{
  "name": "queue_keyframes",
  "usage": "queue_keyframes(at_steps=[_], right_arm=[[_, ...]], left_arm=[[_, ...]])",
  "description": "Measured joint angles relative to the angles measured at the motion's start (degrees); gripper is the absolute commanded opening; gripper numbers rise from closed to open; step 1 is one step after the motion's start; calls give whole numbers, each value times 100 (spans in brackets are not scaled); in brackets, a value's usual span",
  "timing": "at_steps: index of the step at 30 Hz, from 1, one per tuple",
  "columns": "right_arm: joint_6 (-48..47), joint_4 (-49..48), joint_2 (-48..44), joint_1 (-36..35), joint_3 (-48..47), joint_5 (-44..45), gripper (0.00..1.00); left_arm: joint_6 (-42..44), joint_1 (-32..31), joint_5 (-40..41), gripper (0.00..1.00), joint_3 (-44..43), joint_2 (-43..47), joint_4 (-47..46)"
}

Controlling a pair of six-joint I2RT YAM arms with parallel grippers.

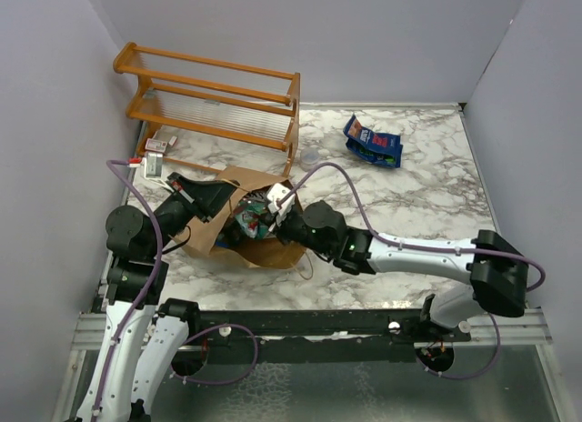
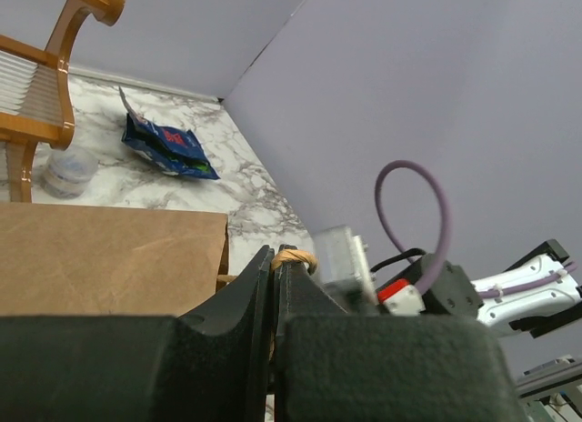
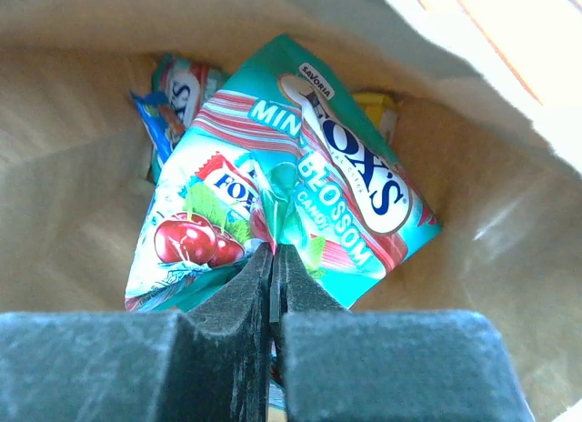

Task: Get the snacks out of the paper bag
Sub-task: Take out the snack from the paper bag.

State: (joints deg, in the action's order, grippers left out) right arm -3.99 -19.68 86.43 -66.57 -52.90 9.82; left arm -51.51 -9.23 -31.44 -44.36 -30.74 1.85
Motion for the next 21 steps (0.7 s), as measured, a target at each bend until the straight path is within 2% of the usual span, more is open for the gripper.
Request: queue_keyframes(at_steps=[9,15,21], right_arm=[[-85,487,-918,0,0,-11,1],[20,929,-1751,0,160,-267,1],[63,1679,-2599,0,400,-492,1]], left_arm=[[37,0,111,0,-48,22,59],[223,0,245,0,-356,7,428],[348,0,413,0,-391,11,629]])
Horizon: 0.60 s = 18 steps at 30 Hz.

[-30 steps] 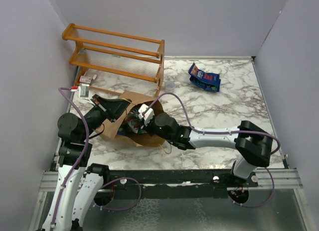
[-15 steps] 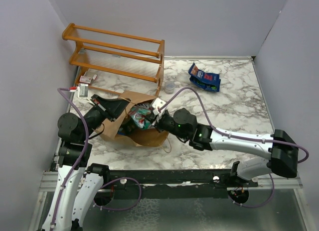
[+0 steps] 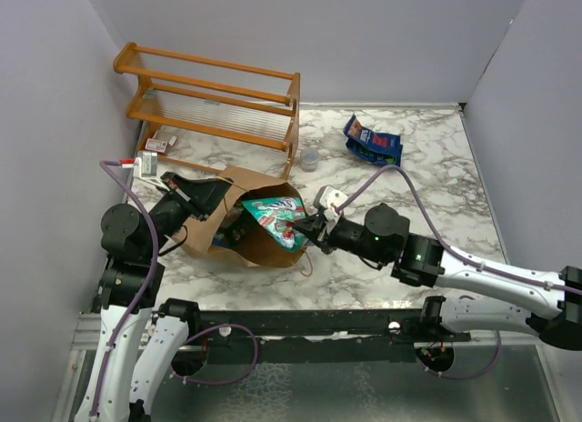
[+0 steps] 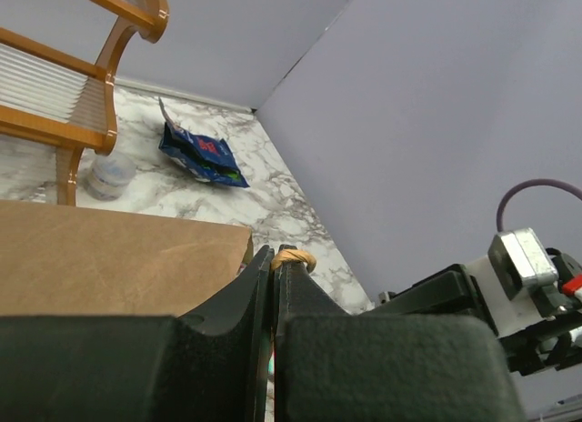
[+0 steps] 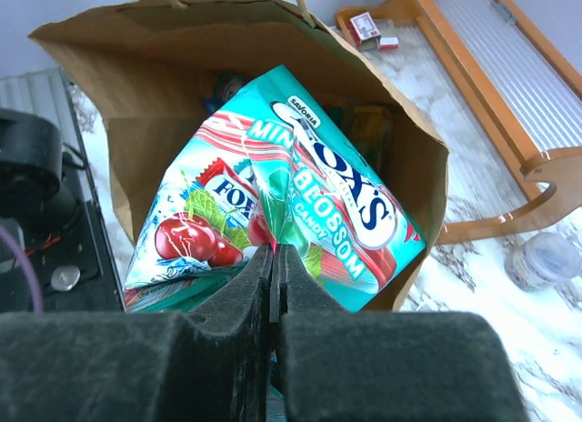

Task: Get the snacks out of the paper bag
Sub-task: Take out the snack from the paper bag, then place the snack at the center of the board.

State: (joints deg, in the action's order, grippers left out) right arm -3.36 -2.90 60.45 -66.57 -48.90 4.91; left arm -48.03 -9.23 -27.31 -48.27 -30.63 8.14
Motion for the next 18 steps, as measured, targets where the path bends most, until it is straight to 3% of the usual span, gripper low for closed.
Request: queue_keyframes(at_steps=[7,18], right_arm=[[-212,728,-1091,0,109,131,1],[-933,584,-1884,2,63,2194,1]], left_arm=[[151,0,129,0,-4,-57,184],[216,0,197,0,-50,-166,280]])
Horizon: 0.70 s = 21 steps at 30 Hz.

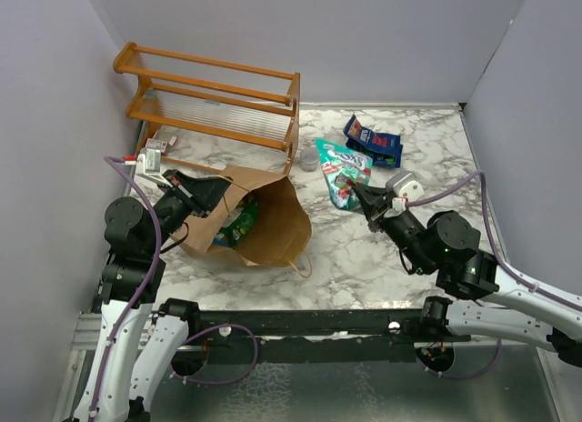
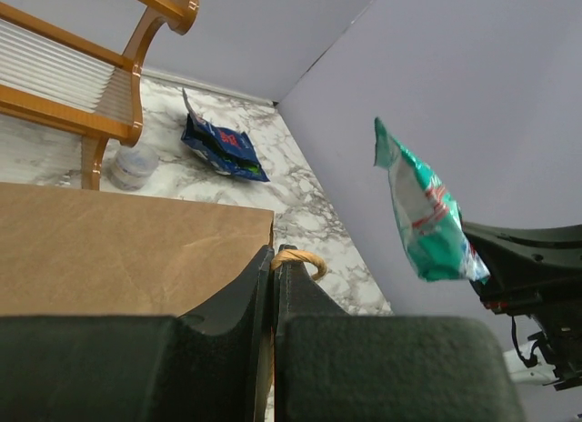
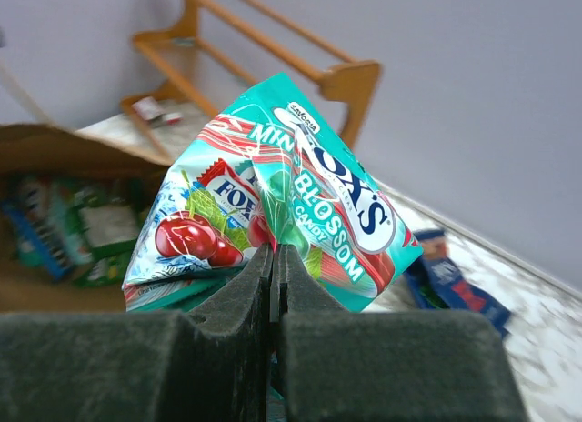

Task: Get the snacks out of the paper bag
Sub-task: Place the snack at the center of the board.

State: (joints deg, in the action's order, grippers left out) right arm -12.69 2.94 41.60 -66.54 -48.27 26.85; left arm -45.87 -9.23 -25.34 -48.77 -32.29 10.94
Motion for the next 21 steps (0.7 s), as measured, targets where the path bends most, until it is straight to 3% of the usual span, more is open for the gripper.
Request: queue_keyframes(at_steps=[6,10,17,21], right_arm=[[-461,-791,654,90,2,1561,1],[-520,-1023,1469,688,2,1799,1],[966,-229,2920,2500,-341,1792,1],[1862,-122,3427,2778,-24,1864,1]], left_arm=[[-4,0,0,0,-17,-20,-9],[-24,0,-4,0,-17,-24,-15],[-46,0,-9,0,-48,0,22],[-50,0,-17,0,-52,39,31]])
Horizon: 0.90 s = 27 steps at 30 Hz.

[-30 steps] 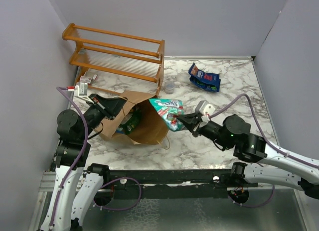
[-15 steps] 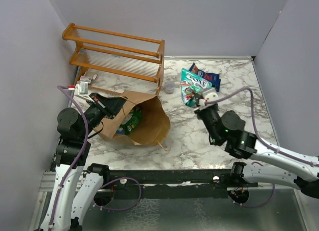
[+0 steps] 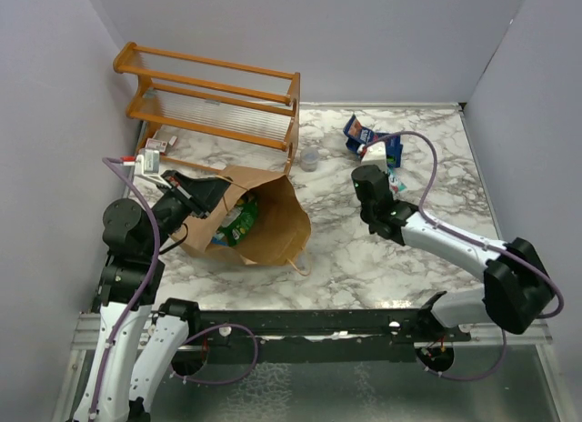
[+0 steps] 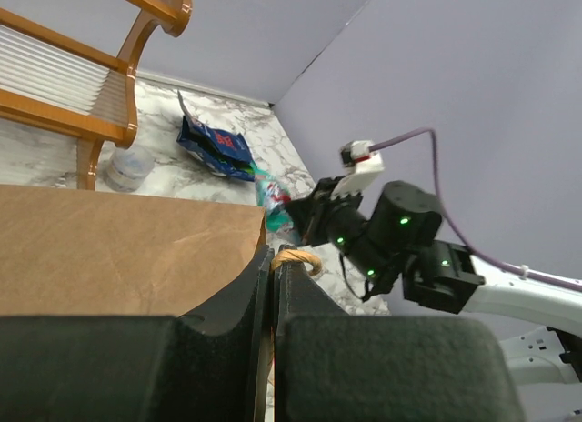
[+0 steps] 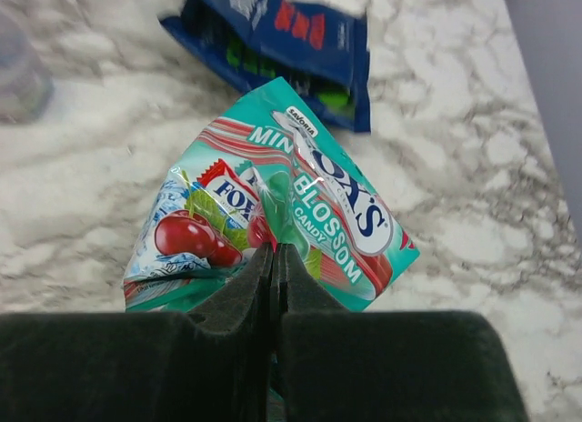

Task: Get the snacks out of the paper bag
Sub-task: Place the snack at the center of the board, then take out the snack from the paper bag.

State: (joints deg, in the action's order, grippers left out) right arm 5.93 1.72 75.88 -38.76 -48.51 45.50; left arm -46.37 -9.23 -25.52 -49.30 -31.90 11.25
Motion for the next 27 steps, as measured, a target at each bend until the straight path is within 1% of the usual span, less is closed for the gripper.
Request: queue_keyframes(at_steps=[4,5,6,9,10,11,13,14,16,19,20,21,23,25,26,27], right_arm=[[485,-44,544,199,457,144,2],[566,-42,675,258,505,164,9],[643,-39,780,302,538,170,19],[909,-26,981,402,577,138,54],[949,-44,977,404,586,94,64],[966,-92,946,404,608,9,70],[988,-221,809,404,715,-214,76],[966,-260,616,404,820,-413,79],[876,-271,186,404,922,-763,80],[667,-212,-575,413,857,-1644,81],[588,-179,-927,413,754,-2256,82],[564,-181,-1095,411,697,-2579,84],[476,-280,-1547,411,632,-3650,99],[446,-435,-1917,411,684,-4719,99],[439,-658,-2140,409,813,-5405,99],[448,-828,-2284,409,938,-5880,99]], left_arm=[[-68,0,-94,0,0,0,-28],[-90,0,-129,0,2,4,-61],[-120,0,-175,0,9,13,-98],[-219,0,-426,0,223,144,-472],[-271,0,-531,0,356,221,-634],[-306,0,-640,0,468,286,-739],[-367,0,-852,0,651,352,-951],[-409,0,-997,0,730,361,-1043],[-463,0,-1266,0,863,363,-1185],[-579,0,-1567,0,1051,442,-1307],[-640,0,-1670,0,1141,514,-1353],[-702,0,-1753,0,1217,579,-1381],[-815,0,-1867,0,1327,693,-1464],[-931,0,-1932,0,1467,824,-1510],[-968,0,-1941,0,1521,876,-1508],[-1016,0,-1941,0,1593,946,-1502]])
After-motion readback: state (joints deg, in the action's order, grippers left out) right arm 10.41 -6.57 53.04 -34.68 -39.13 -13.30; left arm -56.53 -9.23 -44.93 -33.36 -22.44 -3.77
